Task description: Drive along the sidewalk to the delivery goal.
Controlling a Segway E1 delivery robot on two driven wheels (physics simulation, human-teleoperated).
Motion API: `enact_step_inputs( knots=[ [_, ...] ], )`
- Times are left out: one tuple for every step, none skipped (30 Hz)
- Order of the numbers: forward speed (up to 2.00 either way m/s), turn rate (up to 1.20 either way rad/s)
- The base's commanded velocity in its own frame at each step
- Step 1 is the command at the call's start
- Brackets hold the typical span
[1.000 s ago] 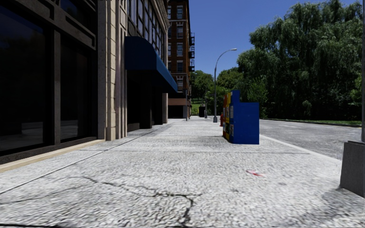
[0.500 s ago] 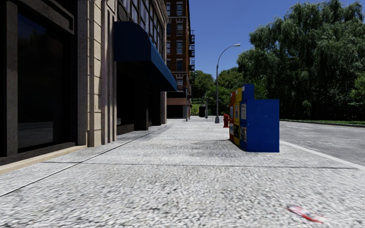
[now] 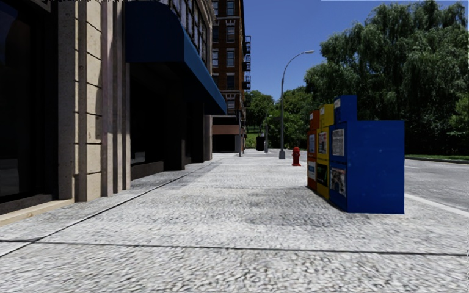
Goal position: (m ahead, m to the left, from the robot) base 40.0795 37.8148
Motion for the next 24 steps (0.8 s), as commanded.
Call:
enact_step_inputs(
  knots=[
    [2.00,0.00],
    [2.00,0.00],
    [2.00,0.00],
    [2.00,0.00],
    [2.00,0.00],
    [2.00,0.00],
    [2.00,0.00],
    [2.00,0.00],
    [2.00,0.00],
    [2.00,0.00],
    [2.00,0.00],
    [2.00,0.00],
    [2.00,0.00],
    [2.00,0.00],
    [2.00,0.00],
    [2.00,0.00],
    [2.00,0.00],
    [2.00,0.00],
    [2.00,0.00],
    [2.00,0.00],
    [2.00,0.00],
    [2.00,0.00],
    [2.00,0.00],
    [2.00,0.00]
  ],
)
